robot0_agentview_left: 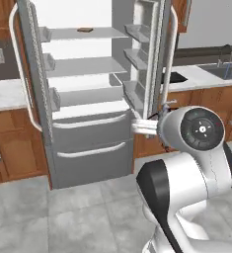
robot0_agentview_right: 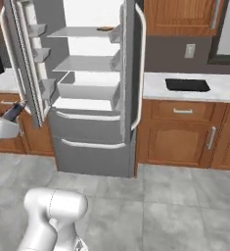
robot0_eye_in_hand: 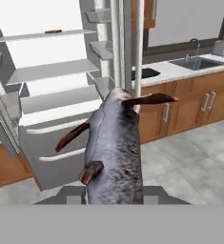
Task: Take the fish out of the fridge, briefly rinse it in the sink, and place it on the tray next to the sink.
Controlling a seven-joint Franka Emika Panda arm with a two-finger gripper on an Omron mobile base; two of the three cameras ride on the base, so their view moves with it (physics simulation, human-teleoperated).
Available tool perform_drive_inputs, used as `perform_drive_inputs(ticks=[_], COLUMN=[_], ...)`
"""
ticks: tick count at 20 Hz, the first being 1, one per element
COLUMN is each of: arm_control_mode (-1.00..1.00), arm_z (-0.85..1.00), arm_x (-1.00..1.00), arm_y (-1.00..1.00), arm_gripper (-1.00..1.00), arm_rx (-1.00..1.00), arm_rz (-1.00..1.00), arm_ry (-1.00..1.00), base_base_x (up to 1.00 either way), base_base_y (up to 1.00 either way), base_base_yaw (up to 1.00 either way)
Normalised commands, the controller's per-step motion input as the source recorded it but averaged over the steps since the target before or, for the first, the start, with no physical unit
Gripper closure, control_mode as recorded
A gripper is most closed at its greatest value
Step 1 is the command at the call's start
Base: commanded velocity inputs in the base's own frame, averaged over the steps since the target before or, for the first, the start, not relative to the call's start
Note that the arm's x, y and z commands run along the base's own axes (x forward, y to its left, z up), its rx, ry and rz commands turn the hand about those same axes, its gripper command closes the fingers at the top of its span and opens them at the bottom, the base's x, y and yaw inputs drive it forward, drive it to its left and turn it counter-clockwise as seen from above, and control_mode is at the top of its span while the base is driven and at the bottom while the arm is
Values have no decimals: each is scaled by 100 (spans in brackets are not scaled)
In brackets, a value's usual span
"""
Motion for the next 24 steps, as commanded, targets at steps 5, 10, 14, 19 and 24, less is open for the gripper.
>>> perform_drive_inputs(ticks=[5,10,14,19,24], arm_control_mode=[100,100,100,100,100], arm_z=[0,0,0,0,0], arm_x=[0,0,0,0,0], arm_y=[0,0,0,0,0], arm_gripper=[100,100,100,100,100], arm_rx=[0,0,0,0,0], arm_rz=[0,0,0,0,0], arm_ry=[0,0,0,0,0], base_base_x=[34,82,100,100,100], base_base_y=[-96,-100,-99,-100,-97], base_base_yaw=[-62,-36,-2,7,10])
